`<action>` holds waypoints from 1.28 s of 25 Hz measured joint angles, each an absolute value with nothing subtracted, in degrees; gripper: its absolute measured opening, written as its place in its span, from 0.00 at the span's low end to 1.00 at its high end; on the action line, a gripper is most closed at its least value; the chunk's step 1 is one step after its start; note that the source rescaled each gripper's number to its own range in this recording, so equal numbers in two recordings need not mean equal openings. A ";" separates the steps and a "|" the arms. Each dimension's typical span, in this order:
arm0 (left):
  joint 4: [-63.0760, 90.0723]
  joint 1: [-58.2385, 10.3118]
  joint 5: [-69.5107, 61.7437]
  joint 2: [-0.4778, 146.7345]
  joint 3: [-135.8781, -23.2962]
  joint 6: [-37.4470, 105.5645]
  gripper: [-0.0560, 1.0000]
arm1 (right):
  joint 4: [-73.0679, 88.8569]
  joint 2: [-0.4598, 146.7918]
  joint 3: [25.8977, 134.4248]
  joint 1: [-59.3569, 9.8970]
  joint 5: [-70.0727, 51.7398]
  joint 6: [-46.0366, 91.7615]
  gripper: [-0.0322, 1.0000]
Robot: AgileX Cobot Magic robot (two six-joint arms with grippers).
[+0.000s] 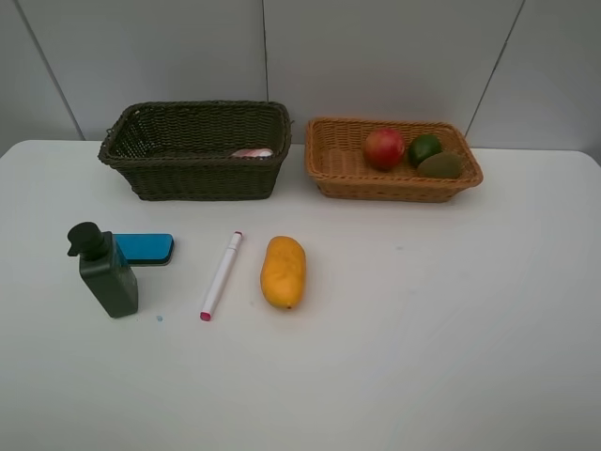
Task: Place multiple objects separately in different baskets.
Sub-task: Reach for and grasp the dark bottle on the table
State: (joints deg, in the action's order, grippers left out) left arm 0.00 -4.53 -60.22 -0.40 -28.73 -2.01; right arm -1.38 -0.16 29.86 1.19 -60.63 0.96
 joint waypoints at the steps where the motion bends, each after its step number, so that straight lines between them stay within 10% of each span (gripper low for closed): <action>1: 0.00 -4.53 -60.22 -0.40 -28.73 -2.01 1.00 | -1.38 -0.16 29.86 1.19 -60.63 0.96 1.00; 32: -1.56 -4.53 -60.22 -0.40 -28.73 -2.01 1.00 | -1.38 -0.16 29.86 1.19 -60.63 0.96 1.00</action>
State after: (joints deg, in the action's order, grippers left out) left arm -1.56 -4.53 -60.22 -0.40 -28.73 -2.01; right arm -1.38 -0.16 29.86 1.19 -60.63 0.96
